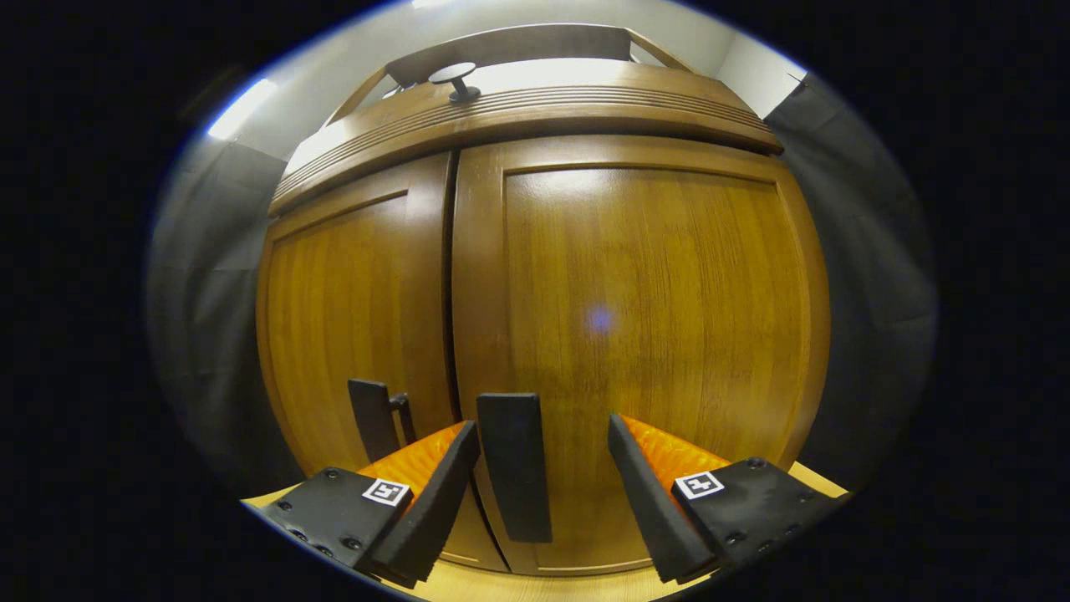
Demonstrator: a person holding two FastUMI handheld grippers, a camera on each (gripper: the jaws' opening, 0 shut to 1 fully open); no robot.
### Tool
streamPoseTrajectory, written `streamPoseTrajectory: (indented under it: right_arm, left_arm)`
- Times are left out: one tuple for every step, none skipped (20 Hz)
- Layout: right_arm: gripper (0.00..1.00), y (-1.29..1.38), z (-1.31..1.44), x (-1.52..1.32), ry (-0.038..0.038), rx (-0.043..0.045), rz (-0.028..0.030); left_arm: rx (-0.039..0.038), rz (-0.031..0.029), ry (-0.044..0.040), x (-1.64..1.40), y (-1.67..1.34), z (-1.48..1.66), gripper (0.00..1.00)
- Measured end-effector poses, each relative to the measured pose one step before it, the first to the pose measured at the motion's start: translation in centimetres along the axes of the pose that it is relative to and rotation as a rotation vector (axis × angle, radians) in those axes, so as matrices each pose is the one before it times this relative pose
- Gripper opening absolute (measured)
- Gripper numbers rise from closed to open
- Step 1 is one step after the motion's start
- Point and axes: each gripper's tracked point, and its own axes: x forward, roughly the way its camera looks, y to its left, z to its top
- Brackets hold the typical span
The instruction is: Open the right door of the double-door shoe cabinet with the right hand, and open the left door with the left hand.
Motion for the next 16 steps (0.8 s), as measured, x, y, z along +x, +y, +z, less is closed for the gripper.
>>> streamPoseTrajectory:
  right_arm:
    - [0.92,-0.056,-0.051,0.301,-0.00309,0.00189,0.00064]
    - [0.86,0.179,0.062,0.021,0.00051,0.00045,0.00090]
    - [0.81,0.048,-0.208,-0.054,0.00803,-0.00539,-0.00216]
    - [0.77,0.012,-0.069,0.041,0.00716,0.00092,-0.00363]
    - [0.78,0.140,-0.160,-0.101,0.01299,0.01312,0.00272]
    - [0.81,0.268,-0.201,0.032,0.02476,0.00686,0.01471]
    - [0.74,0.554,-0.263,0.366,0.01835,0.01808,0.01714]
    - [0.62,0.722,-0.265,0.019,0.01429,0.00987,0.02850]
    - [0.49,0.166,0.029,0.173,-0.00474,0.00323,-0.00252]
    - [0.37,-0.124,0.039,0.027,-0.00019,-0.00186,0.00060]
    - [0.46,0.037,0.043,-0.225,0.00298,-0.00104,0.00981]
    - [0.43,0.030,-0.299,0.144,0.00641,0.01688,0.00479]
    - [0.38,0.122,0.044,-0.259,-0.00463,0.03047,0.00913]
    - [0.31,0.020,-0.036,0.211,0.00612,0.01539,0.00724]
    - [0.24,0.013,0.110,0.008,0.00812,-0.00958,0.00386]
    - [0.28,-0.104,-0.044,-0.068,0.00757,-0.01237,0.00068]
  left_arm:
    - [-0.00215,0.00126,-0.00019,0.026,0.054,-0.052,0.92]
    - [-0.00157,0.00049,0.00085,0.181,-0.019,-0.073,0.92]
    - [-0.00175,-0.00108,0.00106,0.172,-0.103,-0.110,0.92]
    - [-0.00263,-0.00244,-0.00011,0.129,-0.105,-0.011,0.92]
    - [-0.00296,-0.00279,-0.00173,0.003,0.003,0.170,0.92]
    - [-0.00238,-0.00158,-0.00230,0.155,-0.180,0.020,0.92]
    - [-0.00175,-0.00145,-0.00013,-0.162,-0.034,-0.121,0.92]
    - [-0.00145,-0.00150,0.00126,-0.102,-0.043,-0.033,0.92]
    - [-0.00058,-0.00082,0.00175,-0.034,-0.001,0.053,0.95]
    - [0.00089,0.00137,0.00019,-0.045,0.077,0.032,0.92]
    - [0.00173,0.00385,0.00024,-0.056,0.090,-0.008,0.92]
    - [0.00031,0.00414,0.00171,0.043,0.025,-0.018,0.92]
    - [-0.00163,0.00125,0.00210,-0.055,-0.008,-0.042,0.95]
    - [-0.00167,0.00244,0.00191,-0.096,0.004,0.080,0.92]
    - [-0.00105,0.00468,-0.00009,-0.095,0.150,-0.025,0.92]
    - [-0.00023,0.00511,0.00001,-0.037,0.076,0.084,0.92]
